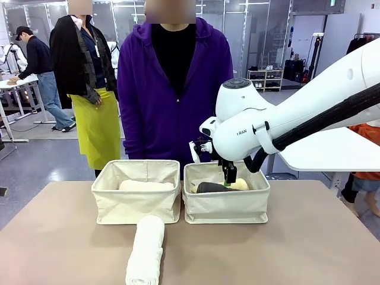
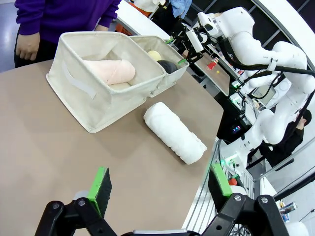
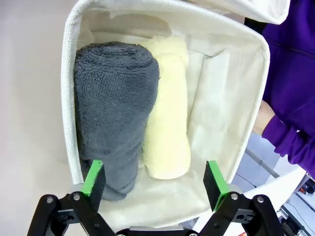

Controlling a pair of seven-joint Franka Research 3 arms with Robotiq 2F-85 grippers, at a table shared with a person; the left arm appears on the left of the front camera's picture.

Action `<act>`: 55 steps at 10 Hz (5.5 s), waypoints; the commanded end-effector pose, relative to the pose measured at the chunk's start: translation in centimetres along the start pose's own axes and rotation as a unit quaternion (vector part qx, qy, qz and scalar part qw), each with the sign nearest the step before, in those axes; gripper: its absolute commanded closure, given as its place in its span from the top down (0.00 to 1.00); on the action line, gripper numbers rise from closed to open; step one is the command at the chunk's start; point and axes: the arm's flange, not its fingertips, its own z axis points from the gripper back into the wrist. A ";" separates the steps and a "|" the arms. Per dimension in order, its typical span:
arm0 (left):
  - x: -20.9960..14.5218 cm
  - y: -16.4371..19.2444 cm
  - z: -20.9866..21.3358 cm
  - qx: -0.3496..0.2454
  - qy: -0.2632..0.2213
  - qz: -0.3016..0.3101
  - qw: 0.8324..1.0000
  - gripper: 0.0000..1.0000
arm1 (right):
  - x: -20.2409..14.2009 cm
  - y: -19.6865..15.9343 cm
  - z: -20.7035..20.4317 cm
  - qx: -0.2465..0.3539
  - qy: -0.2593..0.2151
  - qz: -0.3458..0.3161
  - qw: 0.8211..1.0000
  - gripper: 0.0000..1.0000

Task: Divide the towels into two baskets.
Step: Pick up one hotel-folded towel from the bottom of the table and place it in the Fabric basket indicated by the person.

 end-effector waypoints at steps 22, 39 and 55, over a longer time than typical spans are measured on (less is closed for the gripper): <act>0.0 -0.2 0.2 0.000 -0.003 -0.002 1.000 1.00 | -17.7 9.5 12.7 0.165 -0.153 -0.343 0.912 1.00; 0.0 -0.2 0.2 0.000 -0.003 -0.002 1.000 1.00 | -46.5 34.7 6.0 0.303 -0.407 -0.675 0.535 1.00; 0.9 -0.5 -2.3 -0.009 0.040 -0.007 0.999 1.00 | -46.5 34.7 6.0 0.303 -0.407 -0.675 0.535 1.00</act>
